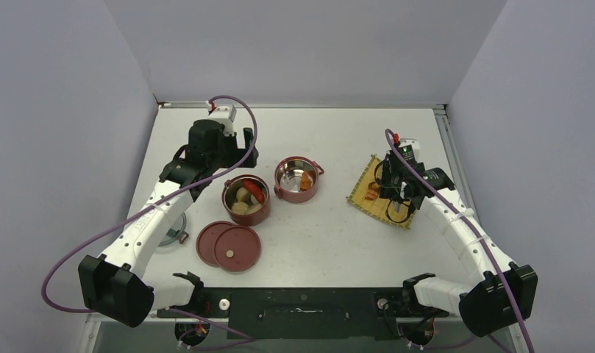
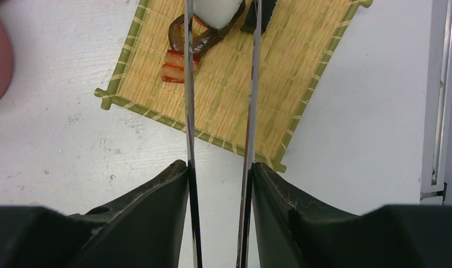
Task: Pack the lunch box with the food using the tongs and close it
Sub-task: Pick up the fake food from the plate.
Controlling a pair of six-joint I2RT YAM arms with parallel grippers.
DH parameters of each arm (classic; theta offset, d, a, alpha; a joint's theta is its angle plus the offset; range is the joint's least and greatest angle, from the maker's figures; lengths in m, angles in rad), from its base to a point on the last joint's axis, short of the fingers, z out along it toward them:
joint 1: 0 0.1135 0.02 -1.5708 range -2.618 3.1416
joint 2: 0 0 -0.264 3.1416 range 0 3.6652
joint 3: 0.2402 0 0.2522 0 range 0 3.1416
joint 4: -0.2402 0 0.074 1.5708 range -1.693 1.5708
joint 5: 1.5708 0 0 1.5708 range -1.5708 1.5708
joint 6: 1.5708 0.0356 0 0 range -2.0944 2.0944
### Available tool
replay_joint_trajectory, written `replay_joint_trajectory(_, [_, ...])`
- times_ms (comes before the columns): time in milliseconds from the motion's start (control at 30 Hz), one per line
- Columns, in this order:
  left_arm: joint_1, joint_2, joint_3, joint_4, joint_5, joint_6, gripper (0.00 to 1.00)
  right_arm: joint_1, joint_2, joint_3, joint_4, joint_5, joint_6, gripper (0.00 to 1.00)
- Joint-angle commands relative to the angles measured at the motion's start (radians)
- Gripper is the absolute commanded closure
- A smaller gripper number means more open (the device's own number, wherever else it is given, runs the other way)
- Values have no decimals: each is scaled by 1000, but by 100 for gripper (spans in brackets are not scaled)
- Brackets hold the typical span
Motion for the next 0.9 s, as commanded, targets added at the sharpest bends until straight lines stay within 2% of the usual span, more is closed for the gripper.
replay_joint_trajectory(0, [4, -7, 6, 38, 15, 5, 3, -3, 0, -3, 31, 12, -13, 57])
replay_joint_trajectory(433, [1, -3, 5, 40, 25, 0, 3, 15, -15, 17, 41, -7, -13, 57])
replay_joint_trajectory(867, [-3, -3, 6, 40, 32, -3, 3, 152, 21, 31, -8, 182, 31, 56])
